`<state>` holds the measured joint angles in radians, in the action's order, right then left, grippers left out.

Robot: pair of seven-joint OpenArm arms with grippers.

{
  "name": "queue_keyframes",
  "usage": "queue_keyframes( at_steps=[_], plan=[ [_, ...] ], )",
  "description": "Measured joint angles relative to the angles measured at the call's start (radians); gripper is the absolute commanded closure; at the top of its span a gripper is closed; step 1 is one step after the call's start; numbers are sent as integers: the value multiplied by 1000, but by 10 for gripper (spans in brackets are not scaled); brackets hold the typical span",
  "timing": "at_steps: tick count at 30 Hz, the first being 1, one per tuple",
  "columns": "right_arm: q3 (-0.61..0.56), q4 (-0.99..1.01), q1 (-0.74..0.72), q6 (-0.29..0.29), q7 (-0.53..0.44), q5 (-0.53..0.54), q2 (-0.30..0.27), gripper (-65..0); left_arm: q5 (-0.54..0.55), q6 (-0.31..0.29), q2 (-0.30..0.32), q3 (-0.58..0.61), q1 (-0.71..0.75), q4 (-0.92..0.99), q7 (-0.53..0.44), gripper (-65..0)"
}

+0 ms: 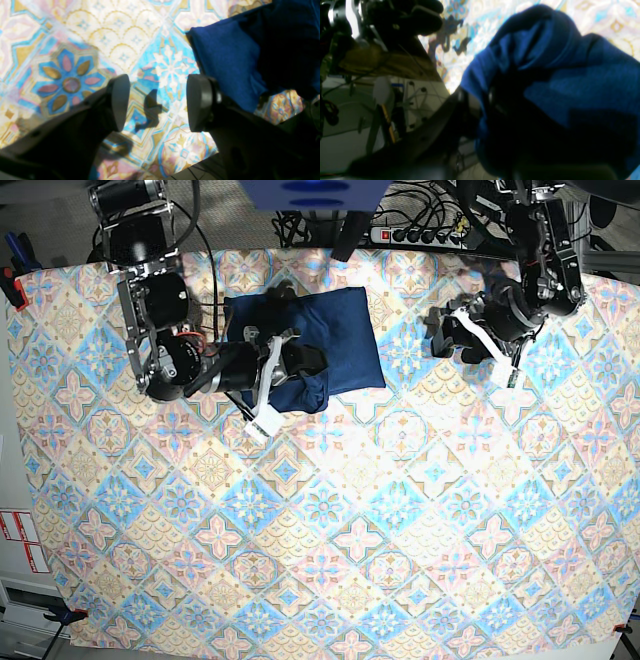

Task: Fold the T-shirt properly
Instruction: 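Fold the strip end with the right gripper toward the left gripper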

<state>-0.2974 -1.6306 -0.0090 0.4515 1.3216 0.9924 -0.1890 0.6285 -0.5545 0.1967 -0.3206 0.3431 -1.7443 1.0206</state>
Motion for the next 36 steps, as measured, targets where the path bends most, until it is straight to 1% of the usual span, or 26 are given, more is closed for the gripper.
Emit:
queue_keyframes(
  at_steps=[3,6,8,11,15,17,22,23,25,28,29,31,33,36],
  plan=[
    [-76,24,-45,0,4,-5,-10,-50,0,0,1,-1,1,0,0,-355],
    [-129,60,-85,0,-1,-5,-2,-91,0,0,0,-2,-1,0,0,-355],
    [-167,76,-103,0,0,1,-2,-107,-1,0,2,-3,-2,0,0,-355],
    [-225,103,-142,0,29,0,-5,-113,0,0,0,-2,-3,0,0,-355],
    [-290,126,-199,0,26,0,-5,-113,-1,0,1,-3,-2,0,0,-355],
    [-302,134,-207,0,17,3,1,-113,0,0,0,-2,-3,0,0,-355],
    [-301,123,-204,0,19,-106,-5,-113,0,0,0,-3,-19,27,-4,-355],
    [-289,115,-207,0,18,-106,-9,-113,-1,0,0,-2,-20,38,-3,-355],
    [-228,96,-207,0,14,-105,-10,-121,-2,0,0,-2,-18,50,-2,-355],
    [-155,78,-211,1,11,-97,-31,-178,-3,0,0,5,-28,84,-38,-355],
    [-129,78,-210,1,13,-113,-32,-197,0,0,0,5,-35,102,-43,-355],
    [-68,81,-207,1,13,-113,-38,-212,0,0,0,8,-42,126,-47,-355],
    [-47,81,-210,0,9,-109,-62,-213,-1,1,0,8,-37,131,-44,-355],
    [-53,81,-205,0,11,-109,-93,-213,-1,1,0,8,-33,131,-45,-355]
  ],
)
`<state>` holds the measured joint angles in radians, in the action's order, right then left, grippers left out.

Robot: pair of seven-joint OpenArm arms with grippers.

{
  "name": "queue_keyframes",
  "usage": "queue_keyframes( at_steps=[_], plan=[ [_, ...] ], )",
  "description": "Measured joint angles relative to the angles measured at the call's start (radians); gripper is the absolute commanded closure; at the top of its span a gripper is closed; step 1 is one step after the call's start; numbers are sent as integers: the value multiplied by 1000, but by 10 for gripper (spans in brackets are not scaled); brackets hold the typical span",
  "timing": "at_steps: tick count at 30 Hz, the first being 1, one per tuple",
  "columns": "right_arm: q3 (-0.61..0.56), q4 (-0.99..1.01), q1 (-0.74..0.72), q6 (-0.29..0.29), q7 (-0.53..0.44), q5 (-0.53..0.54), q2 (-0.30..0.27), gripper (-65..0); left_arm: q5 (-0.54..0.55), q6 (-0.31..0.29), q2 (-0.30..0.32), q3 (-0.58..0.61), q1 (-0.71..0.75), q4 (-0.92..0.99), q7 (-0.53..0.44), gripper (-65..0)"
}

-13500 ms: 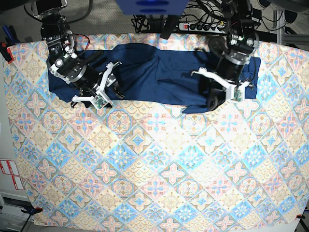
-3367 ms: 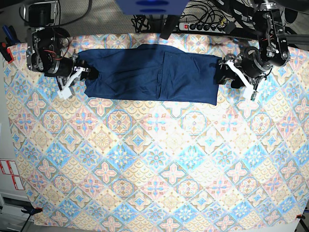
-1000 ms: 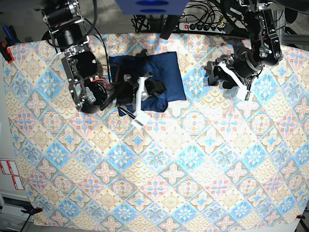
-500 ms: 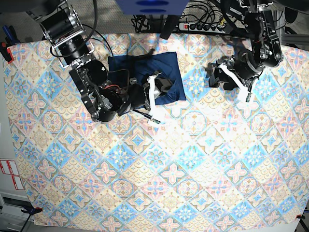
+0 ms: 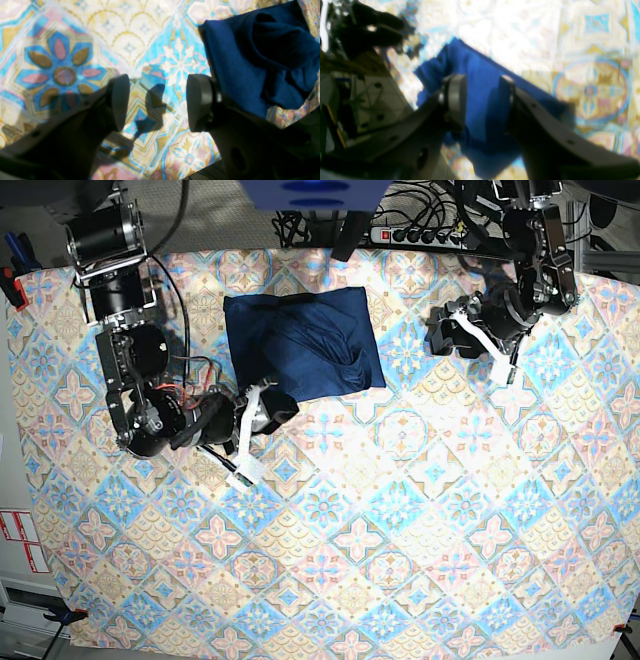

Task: Fold the T-shirt properly
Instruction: 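Fold the strip end with the right gripper toward the left gripper, then press and square the folded bundle sides with both grippers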

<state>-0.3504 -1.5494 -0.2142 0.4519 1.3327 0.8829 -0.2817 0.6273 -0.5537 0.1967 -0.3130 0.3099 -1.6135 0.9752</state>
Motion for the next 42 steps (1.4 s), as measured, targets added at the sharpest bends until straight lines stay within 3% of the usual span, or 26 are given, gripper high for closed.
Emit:
queue_keyframes(
  at_steps=[8,12,17,19,23,31,36,38,42],
  plan=[
    [-7,-59,130,0,3,3,-95,-213,-29,-4,28,223,-65,-89,-3,-355],
    [69,-143,182,0,-13,7,-143,-213,-129,1,62,345,-139,-90,-2,-355],
    [214,-179,293,-2,-34,-7,-196,-213,-295,2,55,481,-189,-90,-2,-355],
    [259,-192,315,0,-35,-10,-198,-213,-365,3,55,531,-202,-90,-2,-355],
    [287,-205,337,0,-45,8,-188,-213,-403,3,56,595,-206,-90,1,-355],
    [288,-225,365,0,-46,7,-187,-213,-415,3,127,611,-191,-146,1,-355],
    [283,-247,367,0,-46,7,-187,-213,-416,2,133,639,-240,-88,-1,-353],
    [283,-247,367,0,-45,5,-187,-213,-451,2,133,671,-265,-53,-8,-311],
    [282,-247,367,0,-45,7,-187,-213,-572,-3,133,765,-308,18,-26,-107]
  ],
)
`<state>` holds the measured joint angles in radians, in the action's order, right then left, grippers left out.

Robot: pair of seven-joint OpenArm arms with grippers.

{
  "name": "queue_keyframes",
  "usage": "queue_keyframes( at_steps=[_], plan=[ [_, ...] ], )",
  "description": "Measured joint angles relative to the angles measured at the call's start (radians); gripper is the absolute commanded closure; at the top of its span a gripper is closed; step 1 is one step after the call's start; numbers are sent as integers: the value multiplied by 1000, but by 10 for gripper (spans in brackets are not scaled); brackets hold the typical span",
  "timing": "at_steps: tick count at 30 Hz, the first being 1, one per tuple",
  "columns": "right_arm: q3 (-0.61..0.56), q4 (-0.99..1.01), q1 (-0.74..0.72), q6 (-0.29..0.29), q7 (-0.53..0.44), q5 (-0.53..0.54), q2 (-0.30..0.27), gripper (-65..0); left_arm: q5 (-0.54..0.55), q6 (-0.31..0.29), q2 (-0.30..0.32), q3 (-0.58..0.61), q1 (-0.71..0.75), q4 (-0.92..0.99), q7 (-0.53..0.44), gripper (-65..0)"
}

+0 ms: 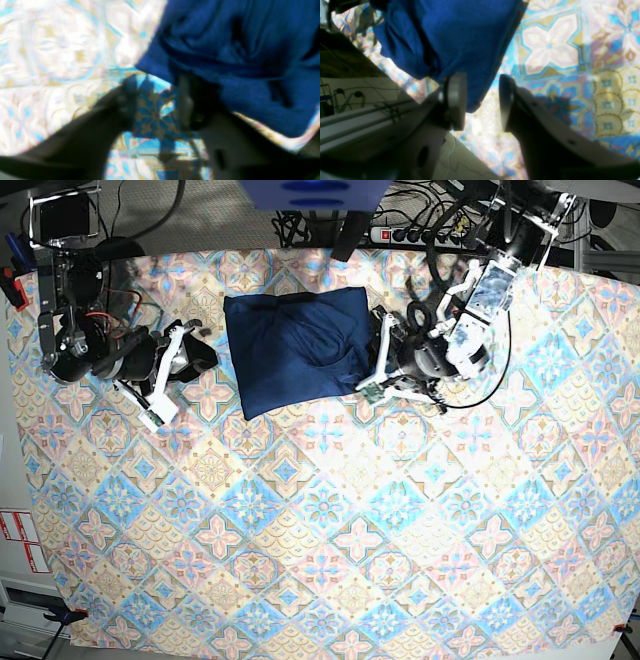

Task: Fold the T-shirt properly
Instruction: 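Press and square the folded bundle sides with both grippers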

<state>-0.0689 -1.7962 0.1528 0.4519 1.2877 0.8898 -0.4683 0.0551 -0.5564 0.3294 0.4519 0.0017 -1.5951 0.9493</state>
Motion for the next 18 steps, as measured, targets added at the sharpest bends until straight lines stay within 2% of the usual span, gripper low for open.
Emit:
queue_keyframes(
  at_steps=[2,6,10,15,18],
  plan=[
    [0,0,8,0,-2,0,0,-213,-76,0,-4,19,-8,6,-46,0],
    [-14,0,48,-1,7,-5,-1,-213,-235,55,-1,17,-10,4,-93,0],
    [-147,-3,42,0,5,-4,-3,-213,-364,120,0,16,-6,4,-172,0],
    [-318,-42,-60,5,0,6,-6,-153,-450,214,1,17,23,6,-217,0],
    [-355,-36,-126,4,-3,-2,-1,-124,-484,277,-5,16,24,8,-225,0]
  ],
)
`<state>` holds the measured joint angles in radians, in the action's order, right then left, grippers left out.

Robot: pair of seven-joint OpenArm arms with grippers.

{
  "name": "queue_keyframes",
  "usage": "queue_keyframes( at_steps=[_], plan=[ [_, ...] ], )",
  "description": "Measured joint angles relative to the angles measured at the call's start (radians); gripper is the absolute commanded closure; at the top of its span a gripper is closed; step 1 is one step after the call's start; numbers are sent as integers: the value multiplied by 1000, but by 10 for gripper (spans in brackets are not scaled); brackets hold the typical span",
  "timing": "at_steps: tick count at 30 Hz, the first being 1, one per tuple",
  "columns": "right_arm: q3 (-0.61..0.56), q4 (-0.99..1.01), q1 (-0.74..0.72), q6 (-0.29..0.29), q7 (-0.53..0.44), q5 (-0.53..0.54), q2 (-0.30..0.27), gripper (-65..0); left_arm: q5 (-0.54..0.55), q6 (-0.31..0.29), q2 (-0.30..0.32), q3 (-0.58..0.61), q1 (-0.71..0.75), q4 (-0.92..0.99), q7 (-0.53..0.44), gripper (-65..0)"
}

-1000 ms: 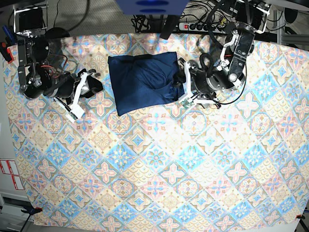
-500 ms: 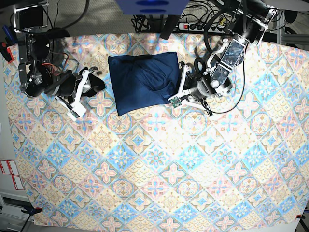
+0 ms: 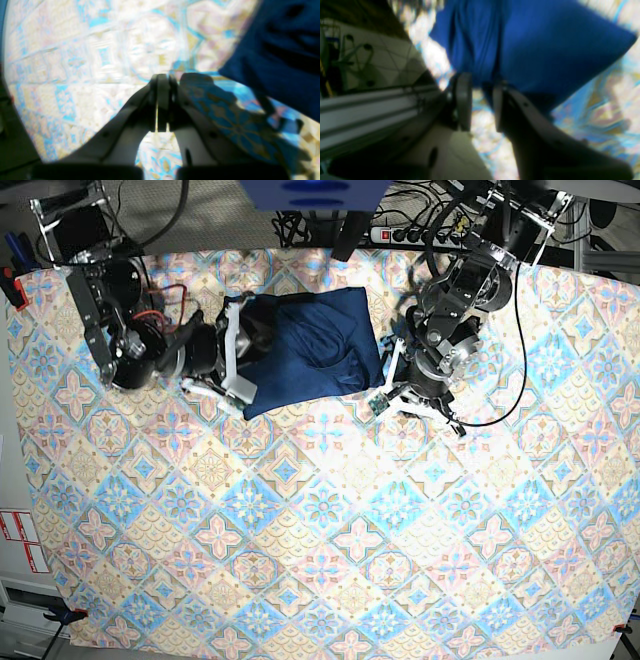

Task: Fold the T-shirt properly
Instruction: 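Press and square the folded bundle sides with both grippers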

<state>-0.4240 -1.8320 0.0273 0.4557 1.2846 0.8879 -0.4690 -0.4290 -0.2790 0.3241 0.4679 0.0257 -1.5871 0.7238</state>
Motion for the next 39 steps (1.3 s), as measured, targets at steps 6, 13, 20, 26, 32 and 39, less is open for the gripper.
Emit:
queue_keyframes(
  at_steps=[6,13,20,26,32,39],
  plan=[
    [-4,64,-41,-2,-72,-118,3,-122,6,21,3,-1,0,0,-3,0],
    [-8,219,-30,1,-70,-138,68,-121,6,21,-2,-1,0,0,-3,0],
    [-169,229,-43,-4,-70,-145,70,-121,7,24,-5,-1,1,0,-3,0],
    [-330,152,-85,-6,-72,-132,75,-121,6,24,-5,-2,0,0,-3,0],
    [-331,79,-98,-4,-68,-135,69,-123,6,25,-5,-3,0,0,-3,0],
    [-278,79,-138,-3,-73,-140,69,-122,113,69,-61,-216,24,-55,1,0]
  ],
)
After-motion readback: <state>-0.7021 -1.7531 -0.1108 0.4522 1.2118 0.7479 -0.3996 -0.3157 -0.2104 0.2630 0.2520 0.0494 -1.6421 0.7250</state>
